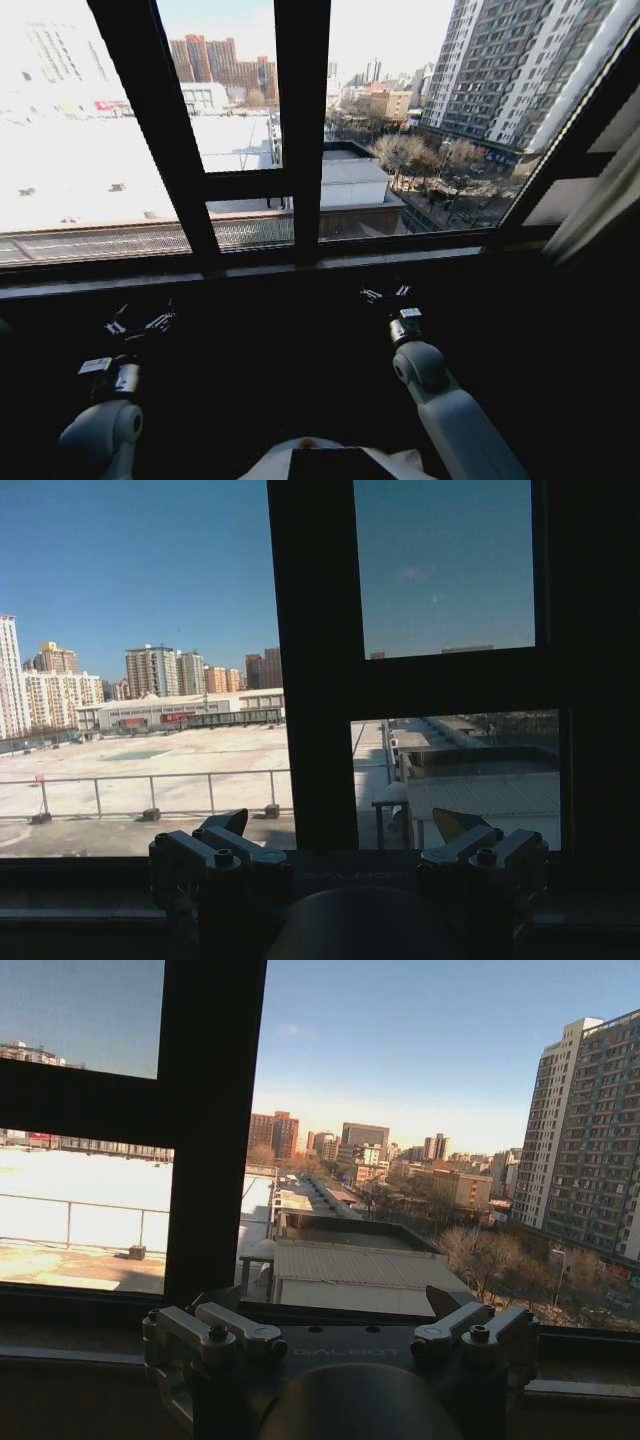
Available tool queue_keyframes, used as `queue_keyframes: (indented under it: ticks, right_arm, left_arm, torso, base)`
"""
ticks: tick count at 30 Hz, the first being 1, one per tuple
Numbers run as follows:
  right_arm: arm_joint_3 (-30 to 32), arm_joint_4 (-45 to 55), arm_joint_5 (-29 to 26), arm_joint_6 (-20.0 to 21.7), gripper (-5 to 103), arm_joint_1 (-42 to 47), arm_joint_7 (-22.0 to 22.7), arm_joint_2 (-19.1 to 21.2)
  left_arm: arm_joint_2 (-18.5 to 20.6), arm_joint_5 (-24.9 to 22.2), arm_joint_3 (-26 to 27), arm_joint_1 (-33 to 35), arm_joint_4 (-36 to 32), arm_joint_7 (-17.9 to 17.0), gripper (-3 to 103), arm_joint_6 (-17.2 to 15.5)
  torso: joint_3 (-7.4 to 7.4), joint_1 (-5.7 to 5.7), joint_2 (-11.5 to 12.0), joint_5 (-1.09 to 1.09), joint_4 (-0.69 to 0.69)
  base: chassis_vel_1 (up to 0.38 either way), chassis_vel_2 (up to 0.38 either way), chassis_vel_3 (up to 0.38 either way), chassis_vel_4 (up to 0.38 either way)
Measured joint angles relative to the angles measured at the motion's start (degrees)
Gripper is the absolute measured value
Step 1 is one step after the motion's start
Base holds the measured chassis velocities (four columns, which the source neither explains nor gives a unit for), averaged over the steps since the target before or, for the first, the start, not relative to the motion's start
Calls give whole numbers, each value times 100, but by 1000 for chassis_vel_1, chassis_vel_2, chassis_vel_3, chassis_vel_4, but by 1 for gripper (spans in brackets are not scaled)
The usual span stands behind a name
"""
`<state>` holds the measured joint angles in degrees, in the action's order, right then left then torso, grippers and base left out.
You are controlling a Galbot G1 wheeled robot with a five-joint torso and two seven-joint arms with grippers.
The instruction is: Open the curtains by pulling them apart, changing their state from closed to fully open.
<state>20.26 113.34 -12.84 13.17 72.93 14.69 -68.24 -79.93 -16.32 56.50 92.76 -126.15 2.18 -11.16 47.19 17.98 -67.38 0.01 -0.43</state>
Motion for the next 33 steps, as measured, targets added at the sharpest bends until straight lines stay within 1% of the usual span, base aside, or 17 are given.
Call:
queue_keyframes:
  ticks: [6, 11, 16, 23, 24, 25, 26, 27, 32, 33]
  right_arm:
    - [-12, 67, 26, -19, 100, 89, -1, -23]
    - [14, 69, 95, -93, 100, 124, -1, -24]
    - [17, 78, 119, -106, 100, 132, -1, -33]
    - [-28, 9, 141, -201, 100, 72, -18, -55]
    - [-44, -16, 150, -221, 100, 60, -25, -63]
    - [-46, -28, 156, -228, 100, 56, -24, -67]
    - [-46, -28, 156, -228, 100, 56, -24, -67]
    - [-51, -38, 158, -233, 100, 53, -27, -73]
    - [-56, -35, 161, -210, 100, 56, -30, -75]
    - [-56, -34, 157, -193, 100, 67, -30, -74]
  left_arm:
    - [29, -1, -13, -55, 2, 0, 100, 0]
    - [30, 1, -31, -68, 0, 0, 100, 0]
    - [55, 2, -29, -95, 40, -1, 100, 9]
    - [42, 2, -24, -98, 115, -3, 100, 98]
    - [35, 2, -24, -90, 147, -5, 100, 122]
    - [32, 2, -23, -86, 154, -5, 100, 133]
    - [32, 2, -23, -86, 154, -5, 100, 133]
    - [30, 2, -24, -85, 158, -5, 100, 142]
    - [11, 12, -27, -74, 175, -5, 100, 165]
    - [-1, 21, -36, -73, 179, -5, 100, 173]
  torso:
    - [0, 1, 0, 0, -2]
    - [1, 2, 1, 2, -1]
    - [1, 3, 1, -2, -1]
    - [0, 1, -1, 0, 0]
    - [-1, -2, 0, -8, 1]
    - [-1, -3, -2, -2, -1]
    - [-1, -3, -2, -2, -1]
    - [-2, -5, -2, 4, -2]
    - [-4, -7, -6, -1, 1]
    - [-3, -6, -4, -3, -2]
  base:
    - [-48, -326, 47, 307]
    - [108, -219, -81, 237]
    - [260, -221, -272, 254]
    - [359, -333, -389, 309]
    - [316, -370, -360, 352]
    - [316, -286, -309, 352]
    - [316, -286, -309, 352]
    - [240, -286, -219, 286]
    - [94, -68, -89, 137]
    - [0, 0, 0, 0]
